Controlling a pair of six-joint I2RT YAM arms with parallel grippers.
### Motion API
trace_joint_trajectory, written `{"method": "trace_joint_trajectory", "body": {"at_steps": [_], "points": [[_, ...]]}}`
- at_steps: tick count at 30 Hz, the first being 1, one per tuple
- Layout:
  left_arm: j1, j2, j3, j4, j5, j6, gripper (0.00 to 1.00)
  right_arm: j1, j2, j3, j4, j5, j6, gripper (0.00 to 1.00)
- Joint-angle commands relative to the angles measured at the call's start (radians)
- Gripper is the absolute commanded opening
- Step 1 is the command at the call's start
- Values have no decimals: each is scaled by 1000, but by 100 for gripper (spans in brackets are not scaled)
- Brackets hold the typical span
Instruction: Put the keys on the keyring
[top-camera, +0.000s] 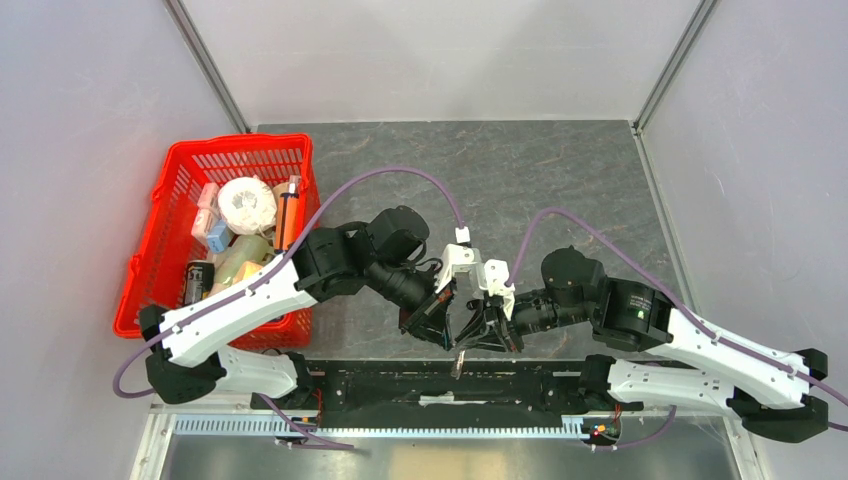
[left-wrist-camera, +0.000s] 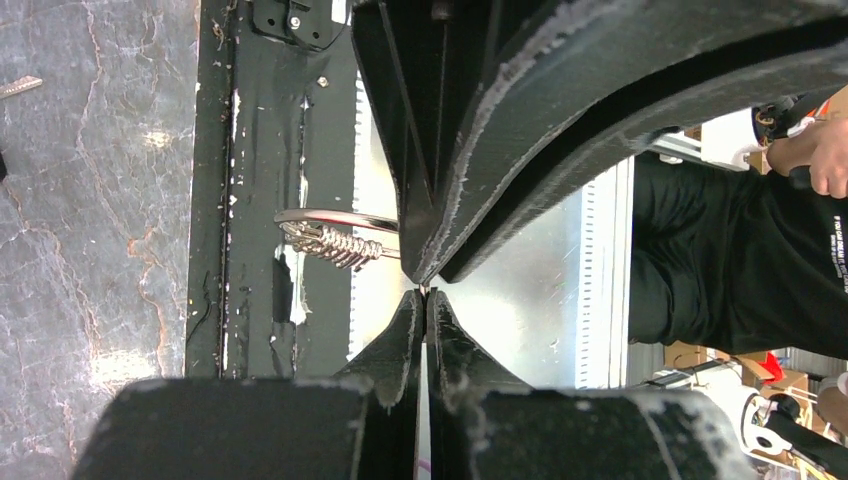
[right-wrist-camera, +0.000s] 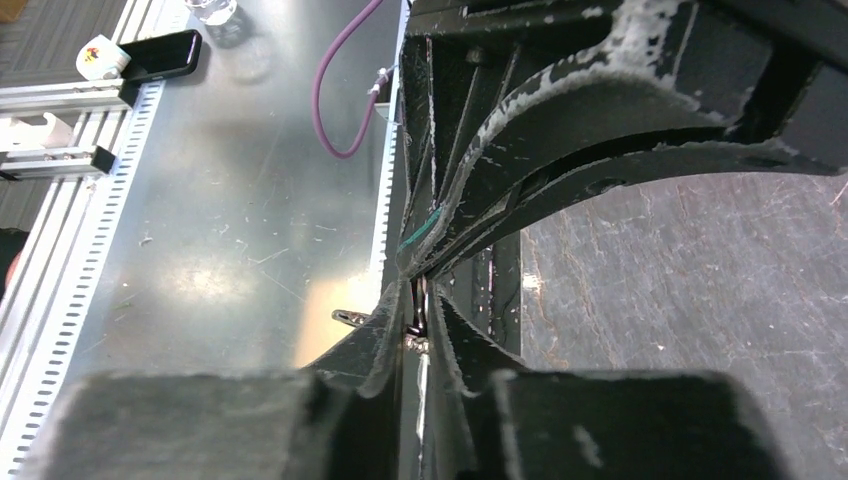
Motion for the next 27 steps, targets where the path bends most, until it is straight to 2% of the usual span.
{"method": "trace_joint_trajectory", "body": {"at_steps": [1, 4, 16, 23, 27], "points": [[-7, -41, 56, 61, 15, 1, 2, 15, 0, -6, -6, 11, -13, 13], [-7, -42, 57, 68, 12, -3, 2, 20, -3, -6, -10, 18, -15, 0], [-6, -46, 57, 102, 1, -13, 3, 30, -52, -22, 14, 24, 7, 0], [-7, -68, 63, 145, -35, -30, 37, 32, -84, -24, 17, 43, 20, 0], [-6, -93, 57, 172, -64, -36, 46, 32, -98, -27, 20, 66, 50, 0]]}}
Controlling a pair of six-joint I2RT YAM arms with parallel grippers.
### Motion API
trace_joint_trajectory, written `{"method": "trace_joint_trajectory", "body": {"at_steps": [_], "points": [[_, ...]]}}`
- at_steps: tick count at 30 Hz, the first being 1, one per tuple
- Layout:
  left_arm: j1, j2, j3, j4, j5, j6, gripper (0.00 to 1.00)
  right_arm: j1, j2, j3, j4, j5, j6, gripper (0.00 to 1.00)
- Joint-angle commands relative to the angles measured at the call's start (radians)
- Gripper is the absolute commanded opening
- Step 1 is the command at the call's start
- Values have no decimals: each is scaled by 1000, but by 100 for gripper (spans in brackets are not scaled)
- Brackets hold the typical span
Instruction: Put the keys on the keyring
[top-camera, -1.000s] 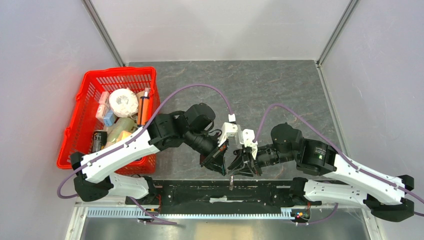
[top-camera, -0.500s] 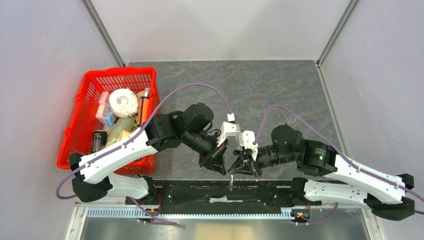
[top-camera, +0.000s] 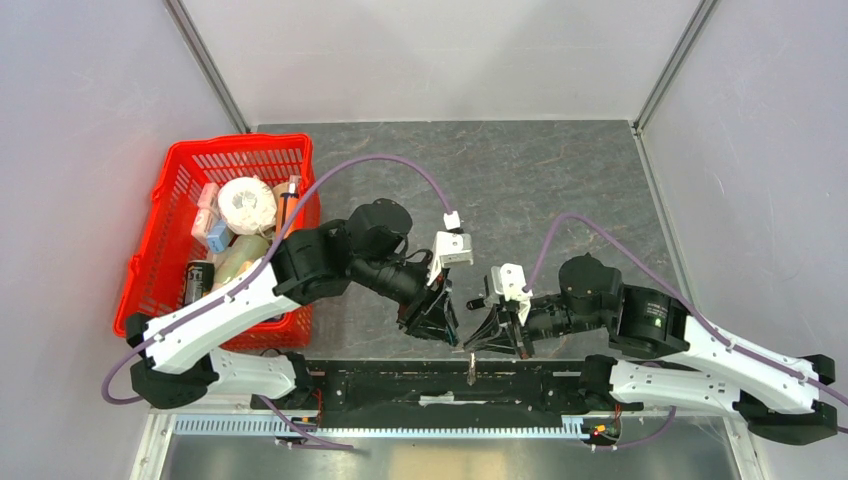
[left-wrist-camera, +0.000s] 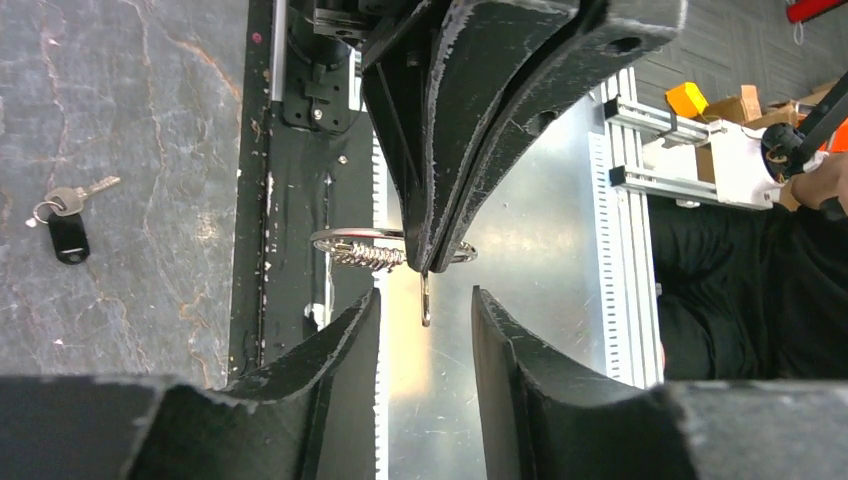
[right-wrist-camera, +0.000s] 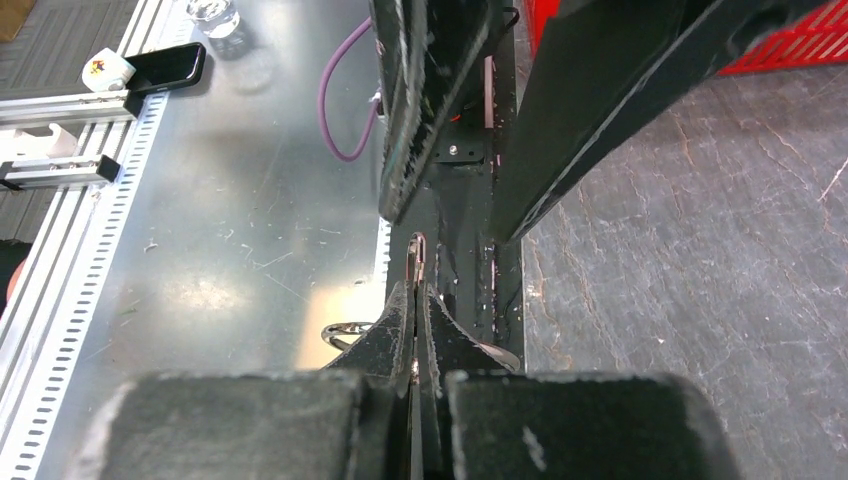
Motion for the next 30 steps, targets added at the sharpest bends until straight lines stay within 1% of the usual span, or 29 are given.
{"method": "trace_joint_trajectory", "body": {"at_steps": [1, 4, 8, 14, 18, 27, 30], "points": [[-1, -46, 31, 74, -45, -28, 47, 6, -28, -5, 30, 34, 35, 0], [-1, -58, 14, 84, -83, -43, 48, 6, -40, -1, 41, 66, 48, 0], [-1, -95, -39, 142, -162, -82, 48, 5, -69, 7, 61, 137, 75, 0], [-1, -168, -161, 328, -267, -198, 49, 6, -90, 35, 103, 261, 114, 0], [-2, -198, -223, 418, -333, -258, 48, 6, -91, 57, 131, 334, 122, 0], [-1, -267, -321, 575, -398, -323, 46, 5, -98, 88, 177, 426, 125, 0], [-2, -303, -366, 654, -418, -341, 45, 5, -108, 80, 210, 455, 136, 0]]}}
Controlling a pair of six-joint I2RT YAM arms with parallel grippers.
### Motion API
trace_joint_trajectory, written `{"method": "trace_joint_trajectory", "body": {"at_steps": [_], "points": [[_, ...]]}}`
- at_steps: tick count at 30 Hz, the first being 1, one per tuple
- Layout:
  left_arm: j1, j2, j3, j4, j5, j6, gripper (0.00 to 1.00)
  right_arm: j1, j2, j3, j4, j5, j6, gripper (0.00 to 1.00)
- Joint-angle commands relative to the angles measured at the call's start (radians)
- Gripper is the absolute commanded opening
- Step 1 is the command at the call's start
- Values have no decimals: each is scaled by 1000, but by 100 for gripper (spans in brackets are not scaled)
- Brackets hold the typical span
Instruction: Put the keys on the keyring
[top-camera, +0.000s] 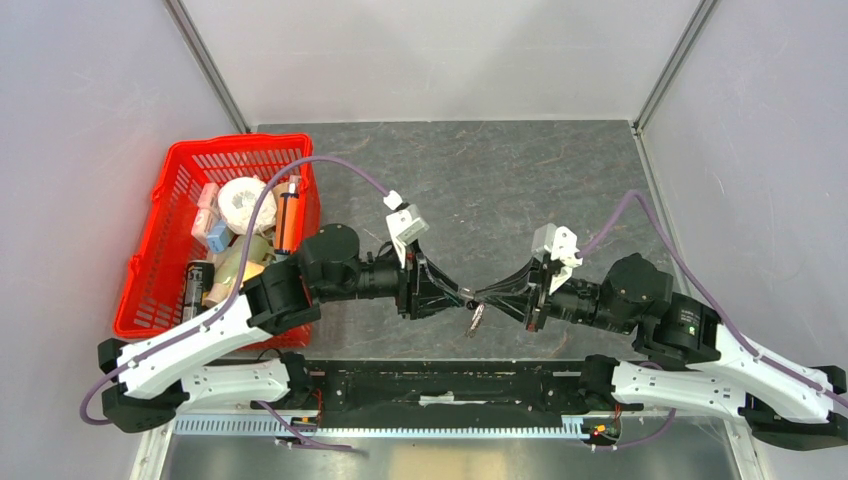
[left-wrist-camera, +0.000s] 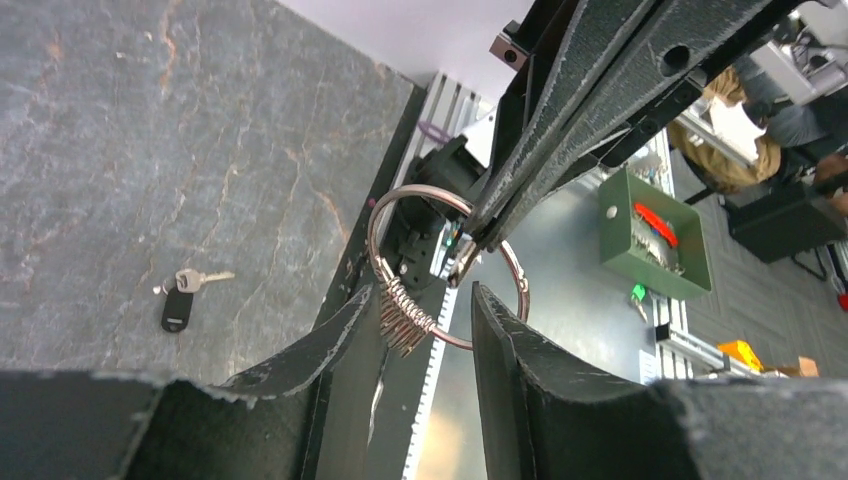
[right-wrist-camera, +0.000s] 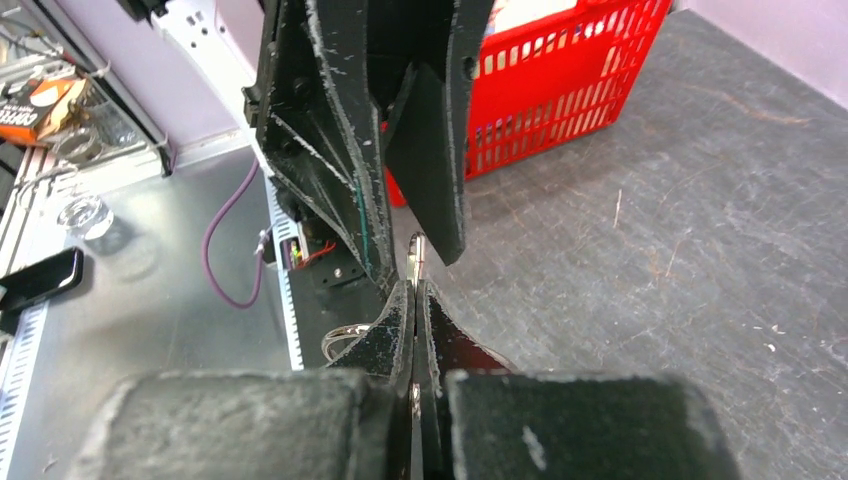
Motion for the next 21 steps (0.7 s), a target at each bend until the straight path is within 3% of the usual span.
{"method": "trace_joint_trajectory", "body": {"at_steps": [1, 14, 21], "points": [[-2, -68, -58, 197, -51, -67, 45, 4, -24, 36, 121, 72, 25, 0], [-2, -155, -222, 593, -41, -115, 45, 3, -72, -39, 311, 158, 159, 0], [-1, -147, -241, 715, -42, -131, 43, 4, -109, -90, 396, 181, 249, 0]]}}
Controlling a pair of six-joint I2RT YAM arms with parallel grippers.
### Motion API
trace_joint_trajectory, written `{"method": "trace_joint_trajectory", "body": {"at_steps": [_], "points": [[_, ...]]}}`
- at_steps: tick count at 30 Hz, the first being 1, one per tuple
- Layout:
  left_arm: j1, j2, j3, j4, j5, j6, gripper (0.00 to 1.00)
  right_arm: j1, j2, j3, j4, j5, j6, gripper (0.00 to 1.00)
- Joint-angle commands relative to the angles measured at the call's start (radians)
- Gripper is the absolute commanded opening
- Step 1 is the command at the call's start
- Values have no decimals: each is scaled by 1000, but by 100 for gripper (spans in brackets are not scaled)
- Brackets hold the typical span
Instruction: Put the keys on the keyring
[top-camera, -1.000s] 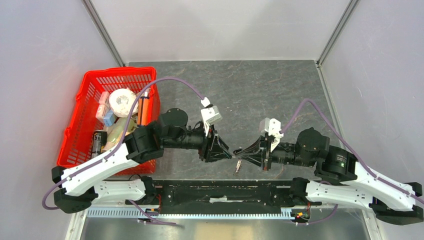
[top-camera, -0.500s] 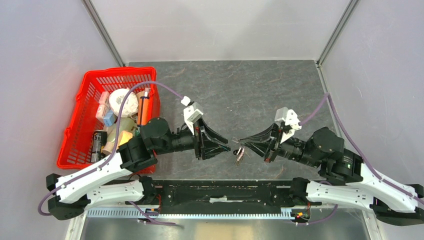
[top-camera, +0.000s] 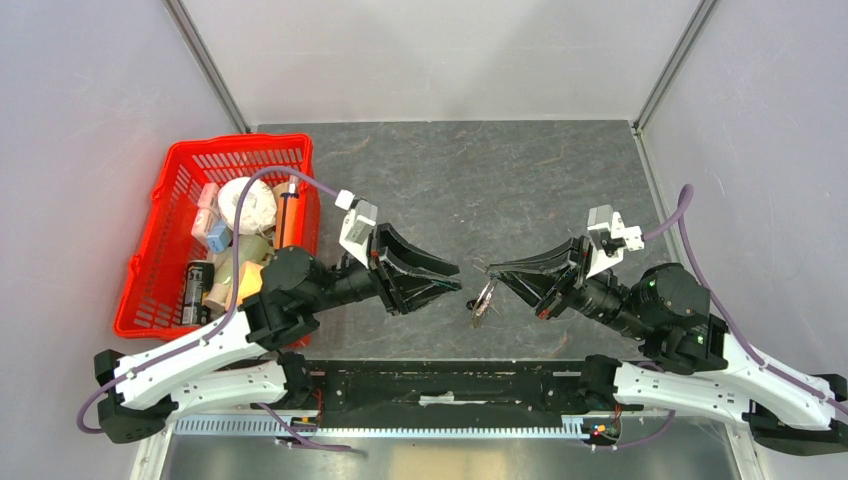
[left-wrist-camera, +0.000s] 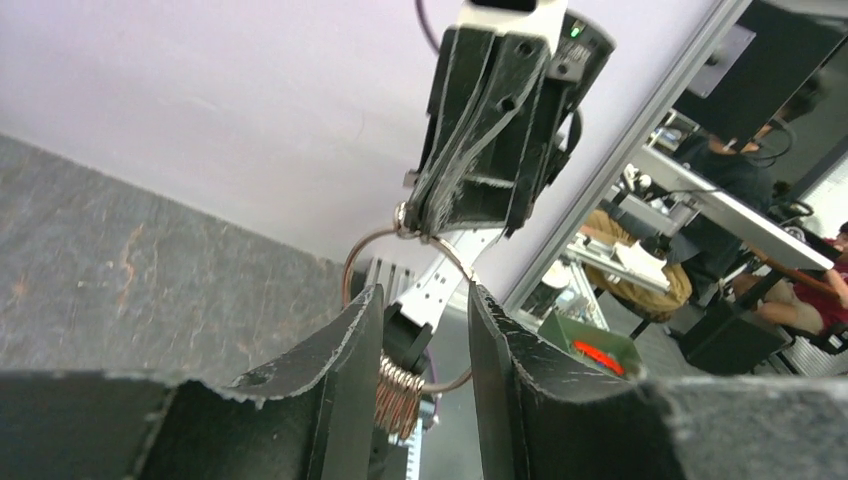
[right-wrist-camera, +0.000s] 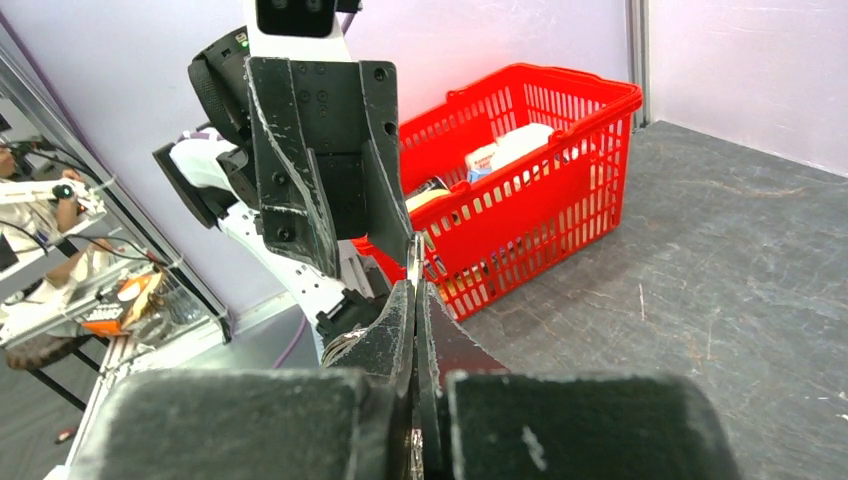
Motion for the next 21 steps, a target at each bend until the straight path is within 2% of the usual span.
{"method": "trace_joint_trajectory", "body": {"at_steps": [1, 11, 21], "points": [[-2, -7, -11, 171, -18, -41, 42, 4, -33, -31, 133, 38, 85, 0], [-1, 22, -5, 208, -22, -44, 41, 4, -52, -84, 256, 4, 140, 0], [-2, 24, 0, 226, -19, -36, 36, 4, -22, -81, 279, -14, 141, 0]]}}
